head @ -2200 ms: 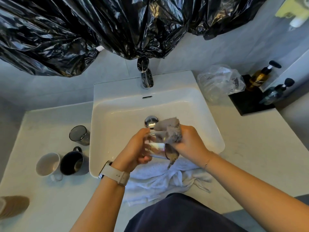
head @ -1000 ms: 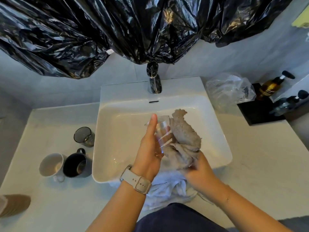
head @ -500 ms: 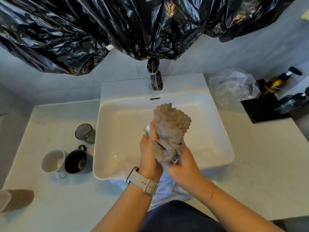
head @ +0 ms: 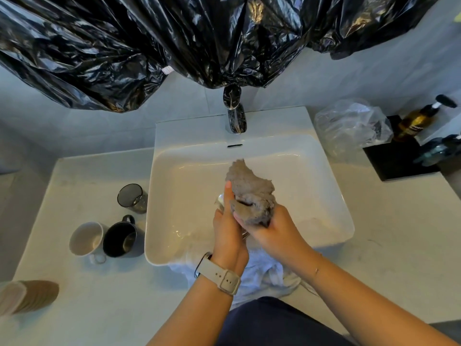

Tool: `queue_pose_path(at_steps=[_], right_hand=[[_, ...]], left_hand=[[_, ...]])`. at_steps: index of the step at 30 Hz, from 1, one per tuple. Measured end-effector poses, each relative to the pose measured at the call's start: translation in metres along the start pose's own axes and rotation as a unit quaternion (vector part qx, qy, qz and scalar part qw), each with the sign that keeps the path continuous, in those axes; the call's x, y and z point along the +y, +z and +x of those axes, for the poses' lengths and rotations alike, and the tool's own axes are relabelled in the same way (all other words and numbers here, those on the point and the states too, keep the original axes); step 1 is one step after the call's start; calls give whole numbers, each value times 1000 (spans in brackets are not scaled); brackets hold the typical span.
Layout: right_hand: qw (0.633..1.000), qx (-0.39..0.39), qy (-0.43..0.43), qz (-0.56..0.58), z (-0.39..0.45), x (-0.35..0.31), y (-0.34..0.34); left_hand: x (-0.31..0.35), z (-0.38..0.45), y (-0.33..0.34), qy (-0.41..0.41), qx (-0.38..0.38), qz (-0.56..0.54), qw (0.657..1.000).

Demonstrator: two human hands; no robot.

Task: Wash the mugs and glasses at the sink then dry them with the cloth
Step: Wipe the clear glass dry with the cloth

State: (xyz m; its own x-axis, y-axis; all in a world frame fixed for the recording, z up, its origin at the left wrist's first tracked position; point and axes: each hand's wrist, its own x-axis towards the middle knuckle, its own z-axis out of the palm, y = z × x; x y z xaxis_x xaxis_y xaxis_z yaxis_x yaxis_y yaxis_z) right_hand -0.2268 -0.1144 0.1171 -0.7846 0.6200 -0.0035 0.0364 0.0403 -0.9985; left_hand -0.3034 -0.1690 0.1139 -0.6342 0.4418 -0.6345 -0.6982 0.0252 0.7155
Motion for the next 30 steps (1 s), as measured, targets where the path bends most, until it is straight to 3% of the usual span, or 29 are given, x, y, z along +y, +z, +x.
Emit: queue_pose_path(at_steps=[4, 7, 11, 14, 19, 22, 24, 27, 30], right_hand=[[999, -6, 39, -31, 6, -7, -16], [990, -71, 46, -110, 5, -13, -50], [964, -160, 15, -210, -1, -20, -69], [954, -180, 2, -238, -7, -15, -64], [996, -73, -1, -58, -13, -5, -18], [995, 82, -10, -57, 0, -5, 18], [980, 172, -28, -96, 15, -8, 18], [973, 168, -1, -155, 19, 1, 11], [982, 143, 21, -119, -6, 13, 26]], left_hand=[[-2, -1, -14, -33, -41, -105, 993], [7, 3, -34, -12, -55, -162, 985], [26, 10, -42, 19, -99, -163, 981], [31, 10, -39, 24, -96, -157, 983], [36, 7, -33, 2, -128, -222, 967], [33, -3, -20, -61, -130, -195, 970], [33, -8, -14, -60, -116, -192, 973], [36, -4, -9, -12, -83, -235, 968], [36, 1, -3, 7, -58, -204, 977]])
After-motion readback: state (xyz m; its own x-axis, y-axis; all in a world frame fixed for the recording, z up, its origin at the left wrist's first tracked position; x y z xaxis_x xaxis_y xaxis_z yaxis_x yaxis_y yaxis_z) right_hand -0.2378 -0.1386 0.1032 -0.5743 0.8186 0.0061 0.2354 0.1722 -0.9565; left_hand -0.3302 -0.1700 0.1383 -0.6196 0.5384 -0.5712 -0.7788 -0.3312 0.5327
